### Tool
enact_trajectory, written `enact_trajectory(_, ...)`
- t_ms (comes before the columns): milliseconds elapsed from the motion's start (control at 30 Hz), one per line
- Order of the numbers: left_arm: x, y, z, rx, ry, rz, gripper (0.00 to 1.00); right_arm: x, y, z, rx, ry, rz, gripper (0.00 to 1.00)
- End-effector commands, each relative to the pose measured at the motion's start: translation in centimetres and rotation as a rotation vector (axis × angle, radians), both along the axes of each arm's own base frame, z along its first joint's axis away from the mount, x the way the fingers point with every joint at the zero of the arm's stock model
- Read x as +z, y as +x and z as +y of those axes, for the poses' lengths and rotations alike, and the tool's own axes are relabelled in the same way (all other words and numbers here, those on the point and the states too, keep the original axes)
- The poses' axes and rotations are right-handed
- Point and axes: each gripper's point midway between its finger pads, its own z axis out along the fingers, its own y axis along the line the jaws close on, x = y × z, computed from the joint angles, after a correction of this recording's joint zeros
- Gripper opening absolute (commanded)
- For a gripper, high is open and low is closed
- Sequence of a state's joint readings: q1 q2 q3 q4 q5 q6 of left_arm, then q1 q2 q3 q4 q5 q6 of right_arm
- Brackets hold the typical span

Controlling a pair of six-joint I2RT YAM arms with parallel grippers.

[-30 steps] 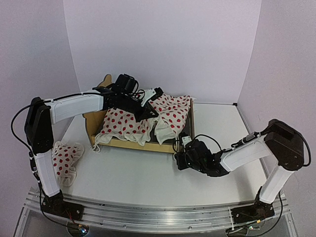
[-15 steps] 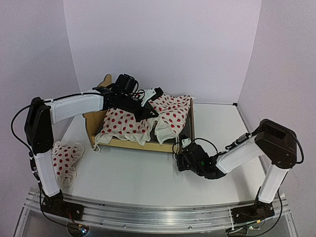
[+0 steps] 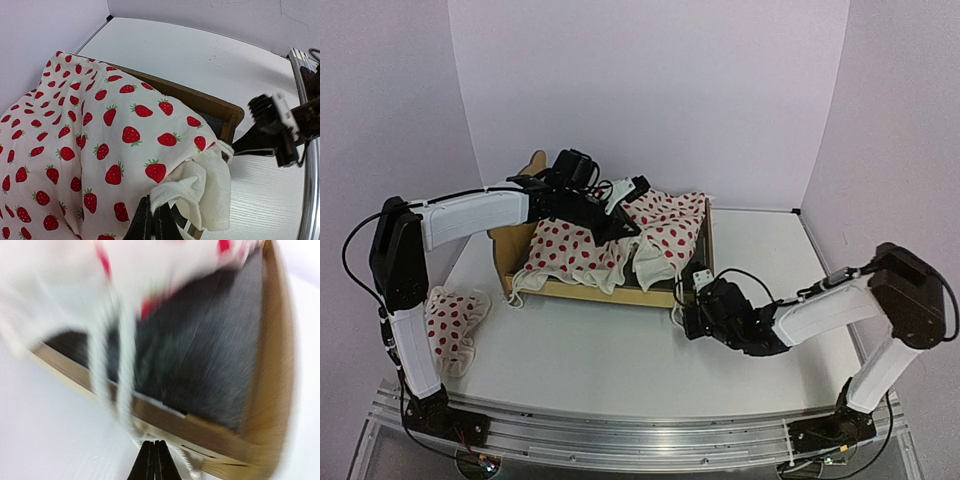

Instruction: Set up the pet bed

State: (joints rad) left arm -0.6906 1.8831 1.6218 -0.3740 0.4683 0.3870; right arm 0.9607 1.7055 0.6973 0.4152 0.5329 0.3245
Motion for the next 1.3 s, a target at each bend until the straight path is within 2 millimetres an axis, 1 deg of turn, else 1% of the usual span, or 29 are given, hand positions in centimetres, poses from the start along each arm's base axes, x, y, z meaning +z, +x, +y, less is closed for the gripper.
enact_trajectory(0,3.7,0.5,0.9,0.019,-0.057,-0.074,0.00,8.3,-0.3,-0.1,0.047,0.037,-0.055,0.00)
enact_trajectory(133,3.5,0.5,1.1,0.017,-0.058,-0.076,0.00,12.6,-0.8,-0.5,0.086,0.016,-0.074,0.00)
enact_trajectory(233,3.4,0.5,1.1,0.014,-0.058,-0.074,0.00,14.6,-0.3,-0.8,0.085,0.008,-0.104,0.00)
enact_trajectory(300,3.5,0.5,1.1,0.014,-0.061,-0.077,0.00,15.0,0.3,-0.6,0.098,0.009,-0.107,0.00)
enact_trajectory(367,3.6,0.5,1.1,0.014,-0.065,-0.078,0.00,14.1,0.2,0.0,0.132,0.004,-0.078,0.00)
enact_trajectory(433,3.9,0.4,1.1,0.014,-0.070,-0.080,0.00,12.0,-0.7,0.8,0.185,0.014,-0.016,0.01)
enact_trajectory(500,4.2,0.4,1.1,0.018,-0.074,-0.082,0.00,10.0,-2.0,1.8,0.253,0.059,0.042,0.06)
enact_trajectory(567,4.8,0.5,1.2,0.025,-0.080,-0.081,0.00,9.0,-2.8,2.6,0.295,0.117,0.055,0.13)
enact_trajectory(633,5.6,0.4,1.2,0.021,-0.088,-0.075,0.00,8.1,-2.8,2.7,0.298,0.146,0.042,0.19)
enact_trajectory(667,5.8,0.3,1.2,0.016,-0.089,-0.070,0.00,7.4,-2.8,2.5,0.292,0.141,0.041,0.21)
enact_trajectory(767,5.8,-0.1,1.3,0.008,-0.086,-0.057,0.00,5.5,-2.2,2.2,0.268,0.122,0.007,0.25)
enact_trajectory(867,5.5,-0.2,1.5,0.015,-0.084,-0.048,0.00,3.9,-1.4,1.7,0.238,0.113,-0.066,0.29)
enact_trajectory(1000,6.0,-0.2,1.4,0.014,-0.093,-0.057,0.00,3.5,-0.1,0.7,0.166,0.137,-0.196,0.31)
enact_trajectory(1067,6.0,-0.2,1.4,0.012,-0.096,-0.058,0.00,2.6,0.5,0.4,0.129,0.120,-0.225,0.31)
enact_trajectory(1200,5.9,-0.4,1.3,0.003,-0.102,-0.048,0.00,1.5,1.5,0.8,0.100,0.099,-0.257,0.31)
enact_trajectory(1267,5.8,-0.4,1.3,0.003,-0.104,-0.045,0.00,1.4,2.0,0.8,0.069,0.098,-0.276,0.31)
